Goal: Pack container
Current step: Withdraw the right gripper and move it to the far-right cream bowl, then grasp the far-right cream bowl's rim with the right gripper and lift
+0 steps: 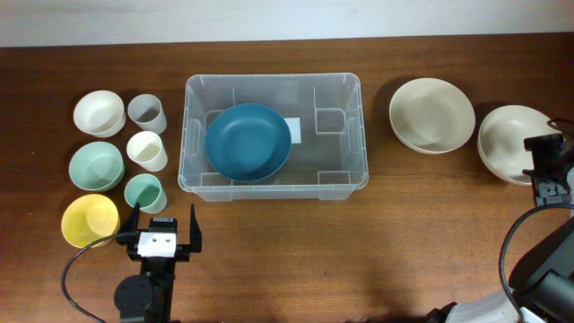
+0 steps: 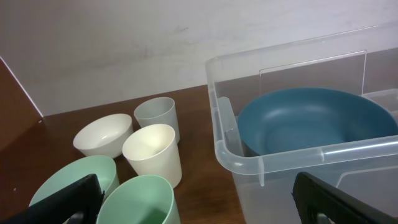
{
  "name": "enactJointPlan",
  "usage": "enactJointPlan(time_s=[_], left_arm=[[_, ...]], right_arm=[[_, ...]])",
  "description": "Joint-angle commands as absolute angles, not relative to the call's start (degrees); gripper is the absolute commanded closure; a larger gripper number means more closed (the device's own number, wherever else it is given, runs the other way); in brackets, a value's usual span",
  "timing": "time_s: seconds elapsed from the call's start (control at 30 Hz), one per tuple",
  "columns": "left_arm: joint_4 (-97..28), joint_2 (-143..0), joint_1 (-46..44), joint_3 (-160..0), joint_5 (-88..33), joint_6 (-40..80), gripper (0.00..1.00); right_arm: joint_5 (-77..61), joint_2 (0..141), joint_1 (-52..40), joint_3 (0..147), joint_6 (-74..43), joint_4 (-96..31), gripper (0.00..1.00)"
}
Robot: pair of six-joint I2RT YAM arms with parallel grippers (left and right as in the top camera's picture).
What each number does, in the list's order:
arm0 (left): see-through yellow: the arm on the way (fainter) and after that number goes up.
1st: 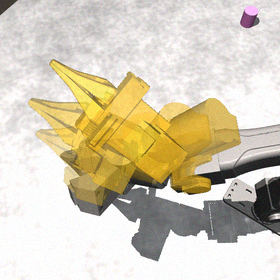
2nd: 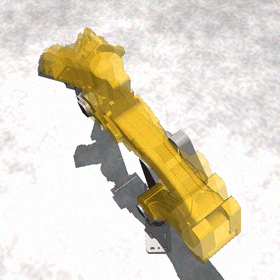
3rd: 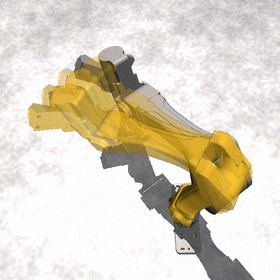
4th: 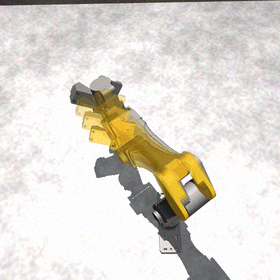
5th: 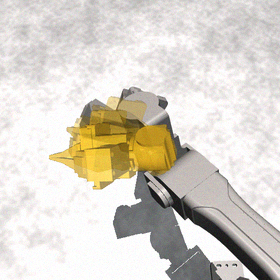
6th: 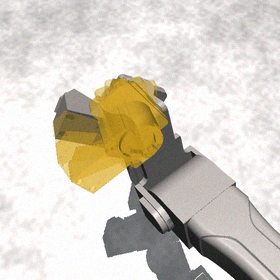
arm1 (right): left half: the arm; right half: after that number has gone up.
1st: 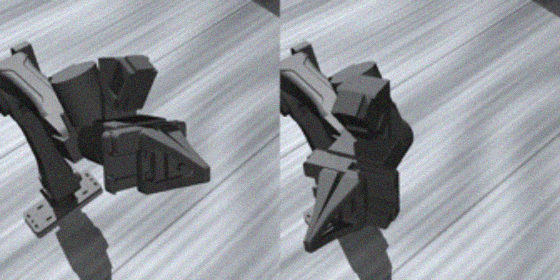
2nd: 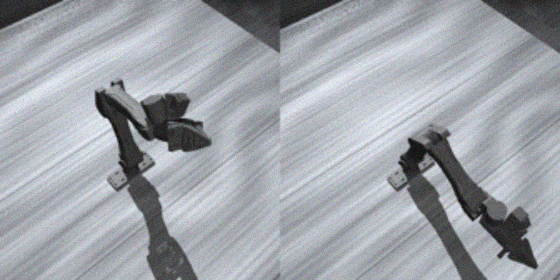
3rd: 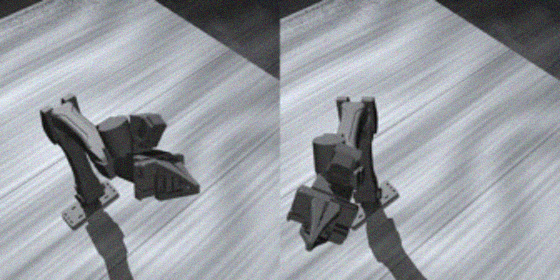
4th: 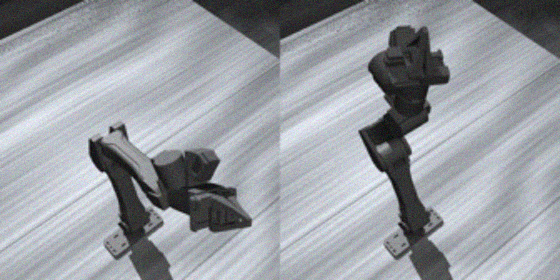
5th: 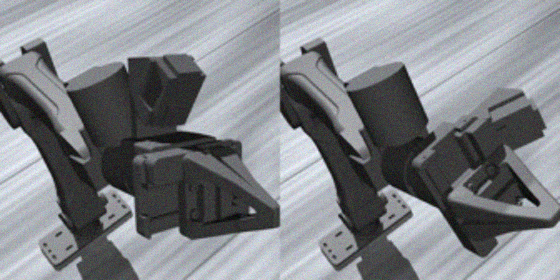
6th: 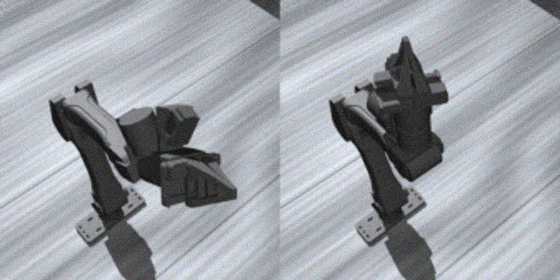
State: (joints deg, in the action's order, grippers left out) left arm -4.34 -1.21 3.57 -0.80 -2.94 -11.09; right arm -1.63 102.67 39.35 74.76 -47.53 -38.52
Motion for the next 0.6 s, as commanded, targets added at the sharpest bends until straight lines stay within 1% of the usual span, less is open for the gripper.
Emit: enactJointPlan(time_s=[0.0, 0.57], left_arm=[[-4.6, -0.7, 3.8, -0.5, -2.7, -10.6, 0.0], [-4.6, -0.7, 3.8, -0.5, -2.7, -10.6, 0.0]], right_arm=[[-2.5, 105.3, 39.7, 74.3, -45.2, -37.1, 0.01], [-3.0, 113.5, 39.9, 74.3, -45.7, -32.8, 0.01]])
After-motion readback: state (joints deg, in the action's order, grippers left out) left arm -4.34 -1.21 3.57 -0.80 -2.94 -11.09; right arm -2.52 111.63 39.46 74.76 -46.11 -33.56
